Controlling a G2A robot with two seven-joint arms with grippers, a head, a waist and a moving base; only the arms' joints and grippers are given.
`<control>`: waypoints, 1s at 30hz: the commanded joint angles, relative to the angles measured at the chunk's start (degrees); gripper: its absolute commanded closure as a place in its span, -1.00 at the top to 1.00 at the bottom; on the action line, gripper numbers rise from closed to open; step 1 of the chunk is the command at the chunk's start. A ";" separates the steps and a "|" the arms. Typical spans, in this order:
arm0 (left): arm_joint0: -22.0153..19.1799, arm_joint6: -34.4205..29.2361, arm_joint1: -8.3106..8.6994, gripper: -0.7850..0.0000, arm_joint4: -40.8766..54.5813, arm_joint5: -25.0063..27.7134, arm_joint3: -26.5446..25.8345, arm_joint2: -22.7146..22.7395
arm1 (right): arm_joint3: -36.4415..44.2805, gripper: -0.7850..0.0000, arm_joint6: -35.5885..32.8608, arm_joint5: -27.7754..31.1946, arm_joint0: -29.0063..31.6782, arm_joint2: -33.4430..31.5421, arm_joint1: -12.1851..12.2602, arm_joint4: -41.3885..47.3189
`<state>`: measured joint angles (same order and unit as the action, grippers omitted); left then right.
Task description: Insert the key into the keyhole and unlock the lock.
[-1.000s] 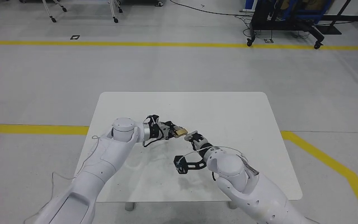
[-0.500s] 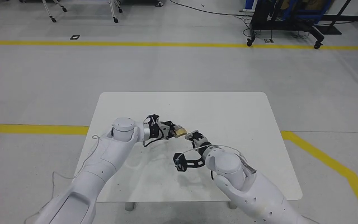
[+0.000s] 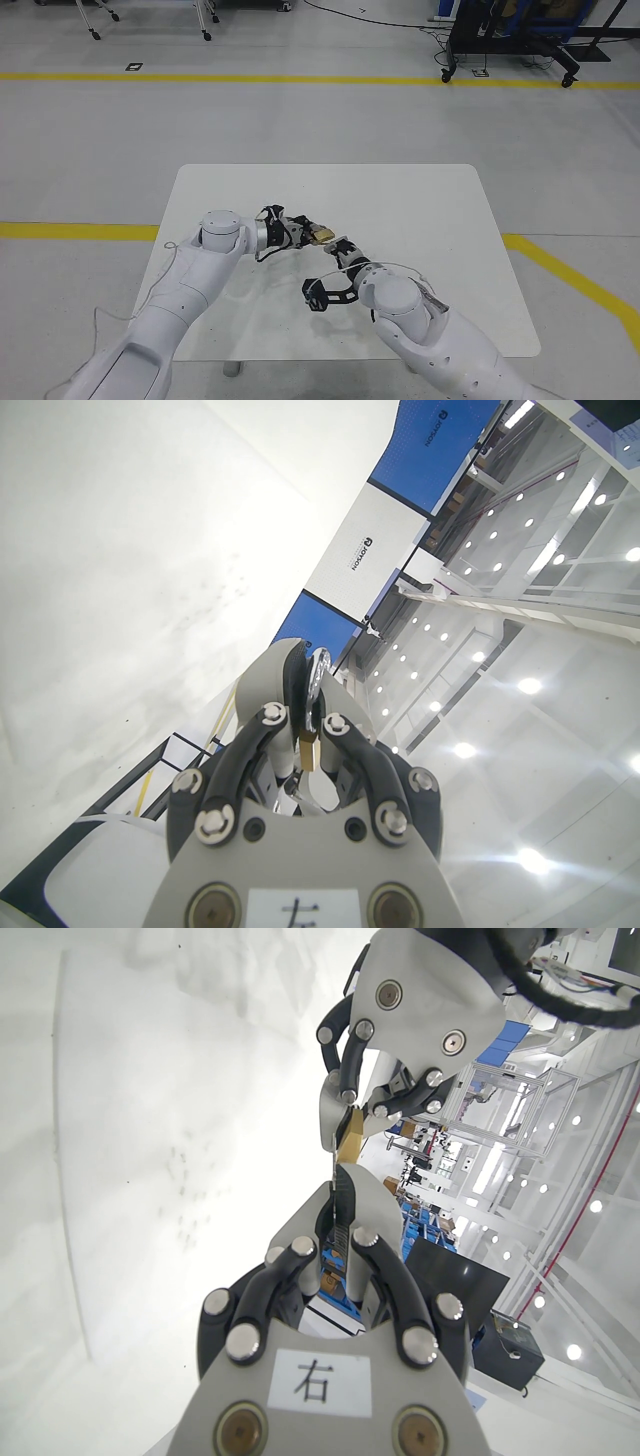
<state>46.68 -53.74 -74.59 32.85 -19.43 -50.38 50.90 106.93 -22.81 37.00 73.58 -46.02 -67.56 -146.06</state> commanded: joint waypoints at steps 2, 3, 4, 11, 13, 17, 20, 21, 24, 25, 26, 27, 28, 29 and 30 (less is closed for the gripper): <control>0.46 1.59 0.04 -1.00 0.53 2.28 -0.45 0.92 | 0.85 -1.00 1.20 -1.36 1.00 -2.34 -0.03 4.07; 0.77 2.10 0.11 -1.00 0.85 3.43 -0.82 1.43 | 1.23 -1.00 1.59 -1.95 1.51 -3.58 -0.01 6.03; 1.22 2.45 0.20 -1.00 1.47 4.71 -1.20 2.09 | 1.57 -1.00 2.03 -2.64 2.15 -4.92 0.00 8.47; 4.64 3.75 1.13 -1.00 2.73 10.17 -5.00 5.74 | 2.05 -1.00 4.82 -4.20 4.12 -9.81 0.03 19.07; 5.45 4.20 1.32 -1.00 2.85 11.17 -6.00 6.47 | 2.05 -1.00 4.82 -4.20 4.12 -9.81 0.03 19.07; 7.08 4.77 1.75 -1.00 2.54 13.07 -8.19 7.88 | 0.68 -1.00 4.65 -6.33 4.52 -10.88 -0.18 22.15; 8.26 5.63 2.06 -1.00 1.76 14.79 -9.82 8.84 | -3.43 -1.00 3.41 -8.04 4.03 -13.77 -0.88 34.34; 8.66 6.02 2.15 -1.00 1.35 15.35 -10.38 9.08 | -4.40 -1.00 2.35 -7.94 3.52 -14.01 -1.08 36.74; 9.75 5.88 2.38 -1.00 0.86 16.11 -11.84 9.65 | -6.58 -1.00 0.16 -8.33 2.22 -13.80 -1.71 42.45; 9.94 5.87 2.46 -1.00 0.40 15.96 -12.12 9.71 | -7.17 -1.00 0.03 -8.57 1.85 -13.73 -1.89 44.12; 10.01 6.32 2.52 -1.00 -0.34 15.79 -12.41 9.72 | -7.76 -1.00 0.68 -8.58 1.57 -13.70 -2.06 46.27; 10.13 6.83 2.54 -1.00 -1.07 15.65 -12.77 9.60 | -8.47 -1.00 1.51 -8.47 1.25 -13.83 -2.18 48.19; 10.25 7.41 2.55 -1.00 -1.92 15.58 -13.20 9.41 | -9.13 -1.00 2.15 -8.54 0.98 -14.02 -2.27 49.76; 10.37 8.06 2.55 -1.00 -2.74 15.42 -13.57 9.21 | -9.67 -1.00 2.77 -8.33 0.75 -14.04 -2.35 51.01; 10.50 8.58 2.54 -1.00 -3.21 15.21 -13.93 9.07 | -10.11 -1.00 3.17 -8.43 0.53 -14.14 -2.41 51.93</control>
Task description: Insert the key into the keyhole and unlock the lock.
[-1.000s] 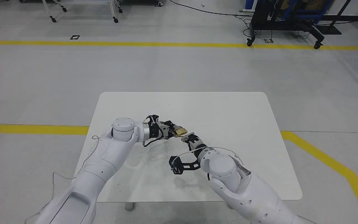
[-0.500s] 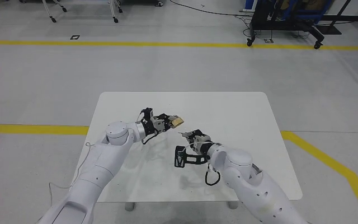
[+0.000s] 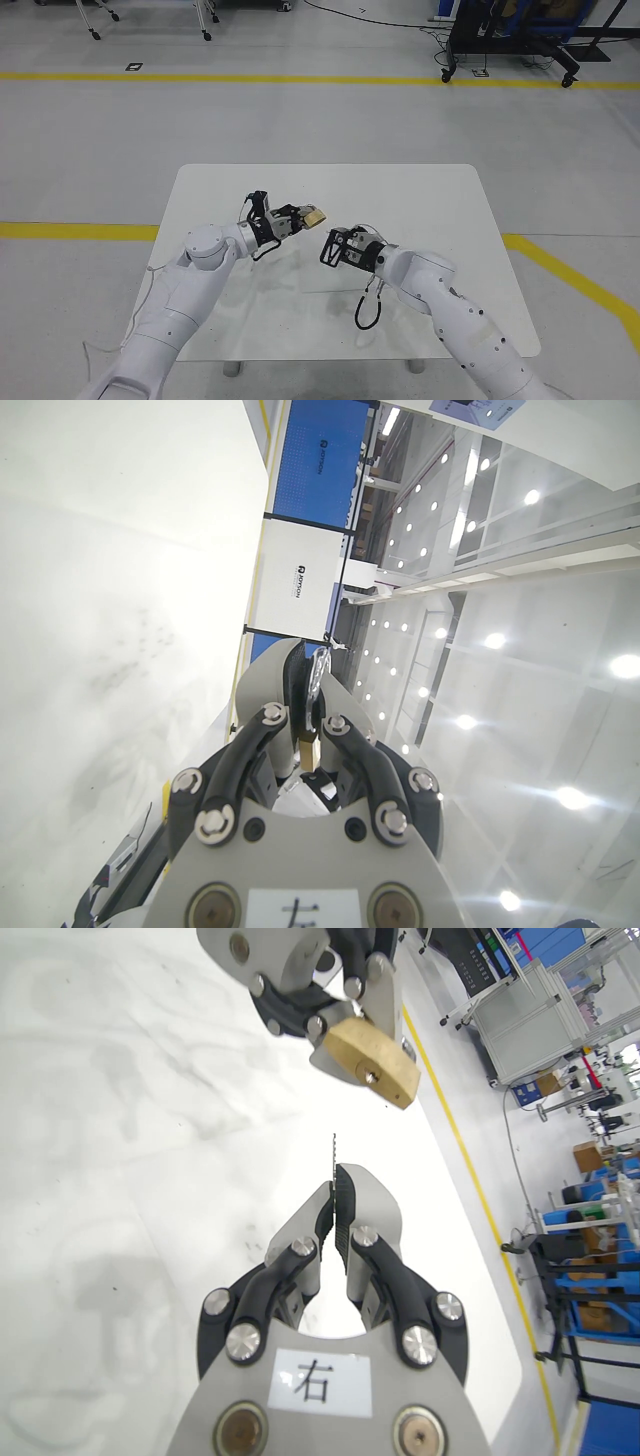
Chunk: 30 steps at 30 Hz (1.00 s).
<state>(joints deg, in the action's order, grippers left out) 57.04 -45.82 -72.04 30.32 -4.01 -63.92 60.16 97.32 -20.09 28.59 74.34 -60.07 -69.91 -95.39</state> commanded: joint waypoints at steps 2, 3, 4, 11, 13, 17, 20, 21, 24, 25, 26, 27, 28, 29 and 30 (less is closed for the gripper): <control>0.29 1.57 -0.03 -1.00 -1.52 -0.59 -0.90 -0.41 | -0.84 -1.00 0.66 -0.46 -0.54 0.08 -0.15 1.67; 0.37 1.89 -0.06 -1.00 -1.70 -0.74 -1.13 -0.47 | -0.86 -1.00 0.84 -0.92 -0.61 0.16 -0.21 1.81; 0.42 2.01 -0.07 -1.00 -1.72 -0.80 -1.24 -0.48 | -0.87 -1.00 0.77 -1.11 -0.62 0.25 -0.23 1.76; 0.61 2.16 -0.07 -1.00 -2.75 -0.76 -1.69 -0.47 | 0.77 -1.00 0.27 -3.03 -0.15 -0.34 -0.21 1.72; 0.59 2.49 -0.08 -1.00 -3.06 -1.07 -1.74 -0.49 | 1.23 -1.00 0.68 -3.38 0.32 -0.75 -0.15 2.10; 0.63 3.30 -0.09 -1.00 -3.85 -1.21 -1.97 -0.46 | 1.78 -1.00 0.73 -3.33 0.99 -1.14 -0.04 2.46; 0.78 3.93 -0.15 -1.00 -4.37 -1.58 -2.33 -0.67 | 1.99 -1.00 0.57 -3.26 1.28 -1.24 -0.01 2.90; 0.81 3.93 -0.16 -1.00 -4.40 -1.63 -2.38 -0.67 | 2.01 -1.00 0.45 -3.16 1.35 -1.24 0.00 2.94; 0.85 3.98 -0.19 -1.00 -4.38 -1.79 -2.42 -0.58 | 2.04 -1.00 -0.08 -2.92 1.43 -1.24 0.05 2.62; 0.86 3.90 -0.20 -1.00 -4.35 -1.82 -2.44 -0.56 | 2.10 -1.00 -0.41 -2.64 1.43 -1.19 0.08 2.33; 0.87 3.85 -0.21 -1.00 -4.34 -1.83 -2.42 -0.54 | 2.05 -1.00 -0.90 -1.97 1.39 -1.05 0.12 2.10; 0.87 3.72 -0.22 -1.00 -4.28 -1.83 -2.42 -0.52 | 1.94 -1.00 -1.60 -1.25 1.23 -0.93 0.15 1.87; 0.93 3.21 -0.25 -1.00 -3.66 -1.89 -2.37 -0.47 | 1.76 -1.00 -2.73 -0.32 0.89 -0.69 0.18 1.35; 0.93 2.69 -0.27 -1.00 -3.05 -1.95 -2.21 -0.34 | 1.69 -1.00 -3.39 0.06 0.61 -0.54 0.17 1.34; 0.90 2.05 -0.29 -1.00 -2.19 -1.95 -1.98 -0.10 | 1.53 -1.00 -3.87 0.39 0.41 -0.36 0.15 1.30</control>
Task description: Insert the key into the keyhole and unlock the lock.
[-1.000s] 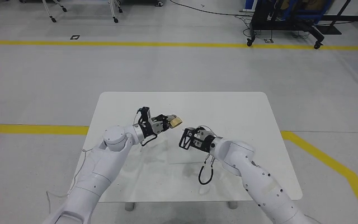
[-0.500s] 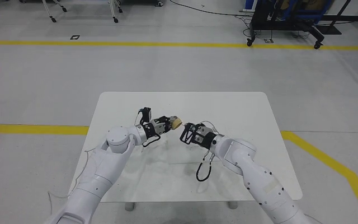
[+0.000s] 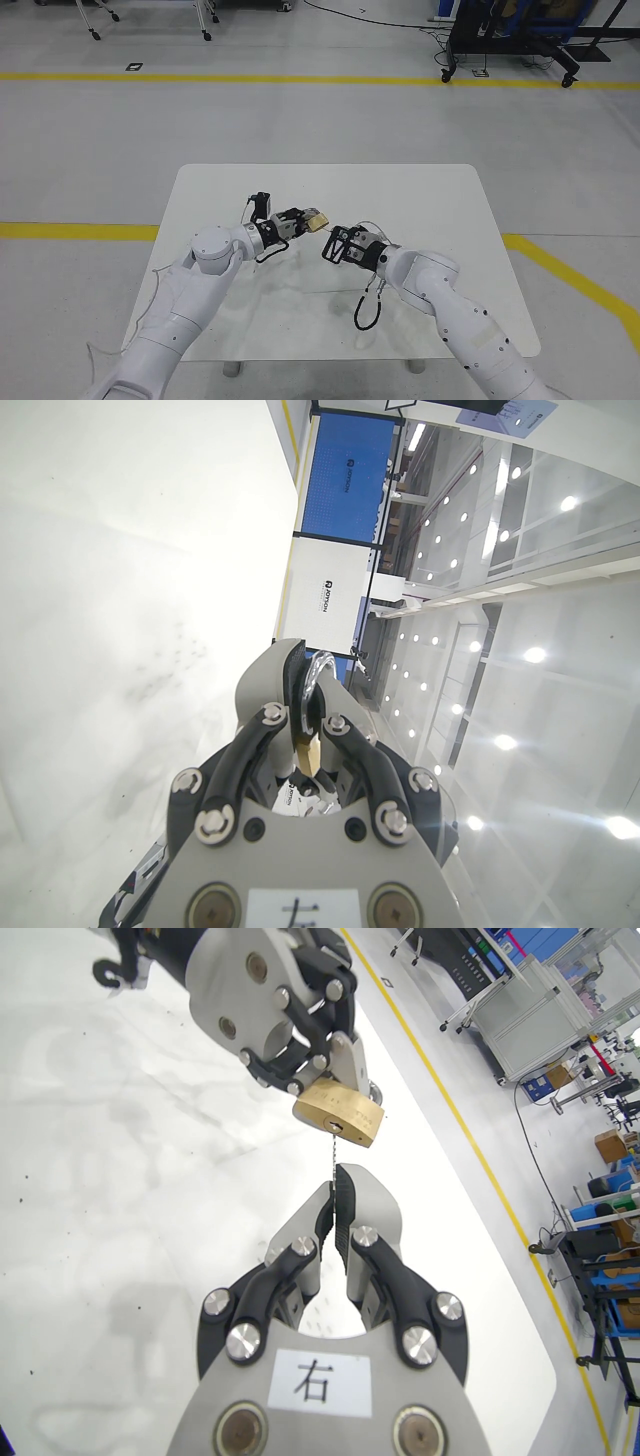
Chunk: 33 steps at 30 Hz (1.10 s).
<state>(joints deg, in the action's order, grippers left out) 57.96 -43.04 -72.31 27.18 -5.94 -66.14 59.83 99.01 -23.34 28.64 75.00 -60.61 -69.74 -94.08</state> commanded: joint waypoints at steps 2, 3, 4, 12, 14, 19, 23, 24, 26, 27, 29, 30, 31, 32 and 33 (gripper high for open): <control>-0.16 -2.82 -0.03 -1.00 3.20 -0.33 1.01 0.80 | -0.45 -1.00 -0.70 0.42 -0.45 0.36 -0.08 0.50; -0.30 -3.96 -0.04 -1.00 4.27 -0.49 1.47 1.05 | -0.65 -1.00 -0.49 0.55 -0.49 0.39 -0.10 0.83; -0.43 -5.15 -0.05 -1.00 5.12 -0.67 1.89 1.18 | -0.83 -1.00 -0.36 0.55 -0.54 0.39 -0.10 0.93; -1.92 -14.13 -0.25 -1.00 10.17 -1.34 5.20 1.37 | -4.43 -1.00 7.25 2.26 -0.75 -0.87 -0.19 8.22; -2.48 -16.63 -0.26 -1.00 11.66 -1.31 6.58 1.69 | -6.27 -1.00 9.05 3.85 -1.28 -1.68 -0.09 10.10; -4.04 -23.41 -0.36 -1.00 12.32 -0.92 8.98 0.90 | -8.03 -1.00 10.00 5.33 -1.98 -2.83 0.19 10.97; -5.26 -24.31 -0.55 -1.00 9.76 0.08 9.96 -0.62 | -7.89 -1.00 10.22 5.84 -1.78 -3.72 0.48 11.05; -5.51 -24.18 -0.60 -1.00 9.08 0.13 10.09 -0.98 | -7.67 -1.00 10.11 6.12 -1.73 -3.79 0.55 10.80; -5.87 -23.87 -0.70 -1.00 8.14 0.14 10.29 -1.59 | -7.35 -1.00 10.06 6.54 -1.64 -3.98 0.67 10.67; -6.04 -23.52 -0.75 -1.00 7.67 0.07 10.40 -1.86 | -7.22 -1.00 10.00 6.68 -1.62 -4.06 0.73 10.66; -6.25 -22.89 -0.85 -1.00 7.17 -0.02 10.54 -2.25 | -6.90 -1.00 9.94 6.99 -1.61 -4.15 0.82 10.46; -6.32 -22.73 -0.90 -1.00 7.14 -0.01 10.58 -2.38 | -6.79 -1.00 9.76 7.15 -1.64 -4.16 0.88 10.20; -6.36 -22.66 -0.93 -1.00 7.18 -0.02 10.67 -2.46 | -6.68 -1.00 9.64 7.21 -1.64 -4.15 0.91 10.16; -6.43 -22.67 -0.96 -1.00 7.15 -0.08 10.75 -2.54 | -6.60 -1.00 9.65 7.27 -1.65 -4.14 0.94 10.19; -6.51 -22.66 -0.98 -1.00 7.07 -0.13 10.85 -2.62 | -6.58 -1.00 9.64 7.29 -1.68 -4.15 0.96 10.23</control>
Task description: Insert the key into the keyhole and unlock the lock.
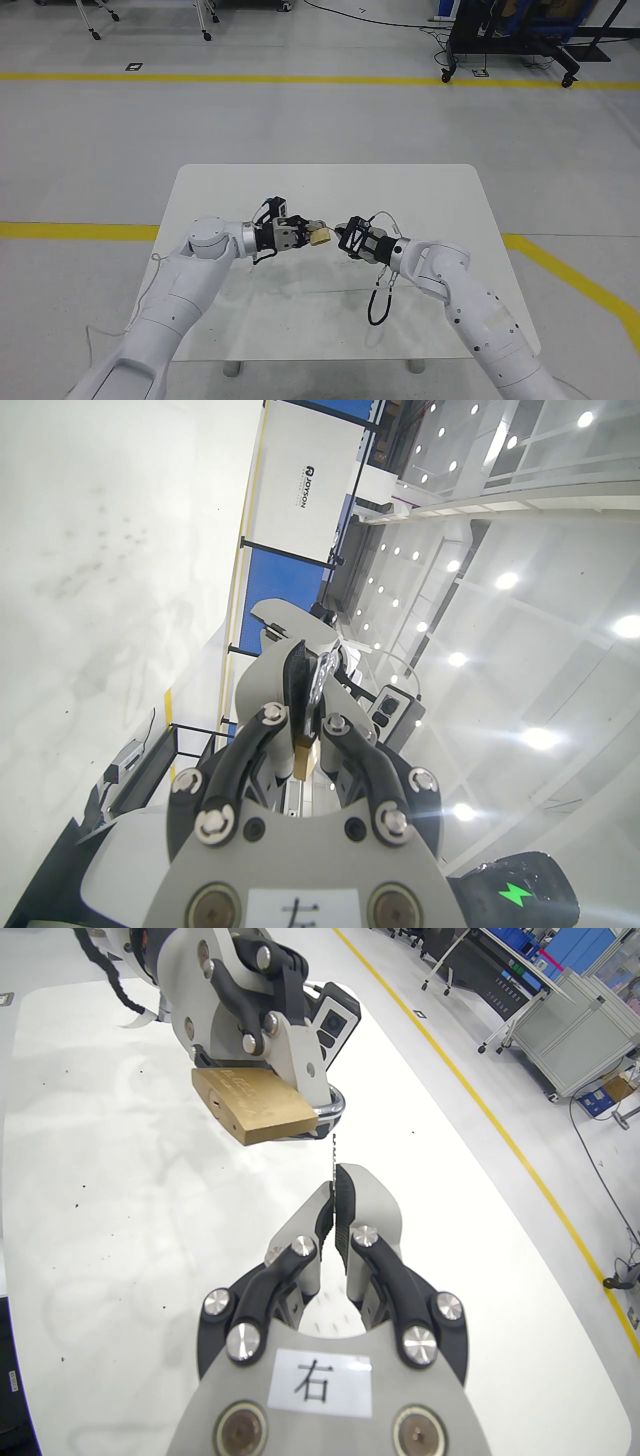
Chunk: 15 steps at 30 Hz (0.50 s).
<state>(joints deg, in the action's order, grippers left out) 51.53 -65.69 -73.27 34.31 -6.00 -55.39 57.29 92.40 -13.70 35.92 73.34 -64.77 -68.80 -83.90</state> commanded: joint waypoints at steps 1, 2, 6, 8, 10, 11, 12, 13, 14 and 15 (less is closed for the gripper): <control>-0.17 0.04 -0.04 -1.00 -0.26 -0.15 0.17 -0.20 | 0.06 -1.00 0.07 0.04 -0.04 -0.02 0.05 0.11; -0.26 0.12 -0.06 -1.00 -0.47 -0.26 0.25 -0.34 | 0.10 -1.00 0.08 0.02 -0.06 -0.06 0.08 0.08; -0.48 0.46 -0.16 -1.00 -0.73 -0.28 0.40 -0.64 | 0.68 -1.00 -0.51 -0.26 0.03 -0.03 0.24 -1.03; -0.45 -0.04 -0.22 -1.00 0.50 -0.49 0.70 -0.41 | 0.76 -1.00 -0.91 0.80 -0.05 0.32 0.31 -1.15; -0.55 -0.49 -0.24 -1.00 1.37 -0.55 1.13 -0.15 | 0.40 -1.00 -1.94 2.67 -0.70 0.91 0.35 -1.40; -0.69 -0.66 -0.25 -1.00 1.46 -0.47 1.40 -0.11 | -0.05 -1.00 -2.45 3.84 -1.34 1.38 0.33 -1.23; -0.76 -0.71 -0.25 -1.00 1.44 -0.42 1.53 -0.13 | -0.34 -1.00 -2.65 4.49 -1.80 1.71 0.32 -1.23; -0.82 -0.71 -0.27 -1.00 1.39 -0.27 1.59 -0.15 | -0.58 -1.00 -2.72 4.81 -2.16 1.96 0.30 -1.28; -0.87 -0.51 -0.27 -1.00 1.07 -0.09 1.64 -0.22 | -0.74 -1.00 -2.72 4.85 -2.42 2.14 0.29 -1.40; -0.90 -0.11 -0.26 -1.00 0.50 0.11 1.58 -0.35 | -0.75 -1.00 -2.79 4.75 -2.62 2.30 0.31 -1.87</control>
<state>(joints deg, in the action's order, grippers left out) 50.67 -66.22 -73.53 35.42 -6.11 -53.76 57.07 91.68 -16.48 40.82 70.93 -62.61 -68.50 -85.34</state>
